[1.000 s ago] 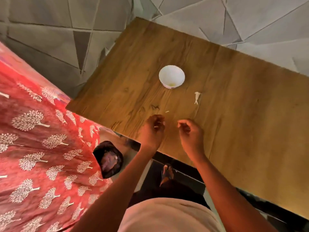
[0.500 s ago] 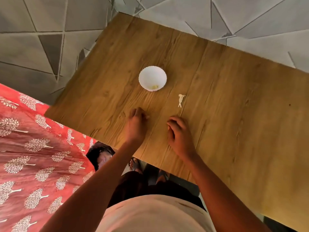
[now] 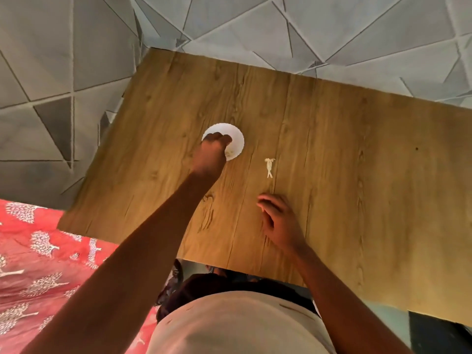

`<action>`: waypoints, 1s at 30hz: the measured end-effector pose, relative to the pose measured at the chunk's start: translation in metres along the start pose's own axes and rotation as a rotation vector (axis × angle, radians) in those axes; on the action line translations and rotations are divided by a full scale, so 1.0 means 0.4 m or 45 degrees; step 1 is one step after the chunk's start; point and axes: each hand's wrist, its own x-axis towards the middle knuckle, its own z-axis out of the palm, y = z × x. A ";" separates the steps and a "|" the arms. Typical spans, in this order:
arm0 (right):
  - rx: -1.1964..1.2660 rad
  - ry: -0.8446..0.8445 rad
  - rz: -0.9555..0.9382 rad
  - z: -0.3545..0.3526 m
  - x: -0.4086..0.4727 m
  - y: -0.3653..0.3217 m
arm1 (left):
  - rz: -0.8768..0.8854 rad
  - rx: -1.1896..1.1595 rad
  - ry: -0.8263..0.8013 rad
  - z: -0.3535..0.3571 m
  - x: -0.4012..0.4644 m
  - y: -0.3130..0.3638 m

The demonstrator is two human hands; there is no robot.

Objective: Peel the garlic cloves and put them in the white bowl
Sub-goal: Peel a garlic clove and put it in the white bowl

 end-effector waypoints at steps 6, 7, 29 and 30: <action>-0.028 -0.001 0.028 0.008 0.001 0.002 | 0.089 0.065 0.026 -0.005 -0.013 -0.011; -0.019 0.006 0.028 0.009 0.000 0.001 | 0.120 0.031 0.096 -0.005 -0.024 -0.008; 0.584 0.224 0.558 -0.109 0.246 0.115 | -0.525 -0.759 0.098 0.195 -0.019 0.255; 0.614 0.211 0.572 -0.110 0.247 0.115 | -0.571 -0.833 0.100 0.194 -0.020 0.251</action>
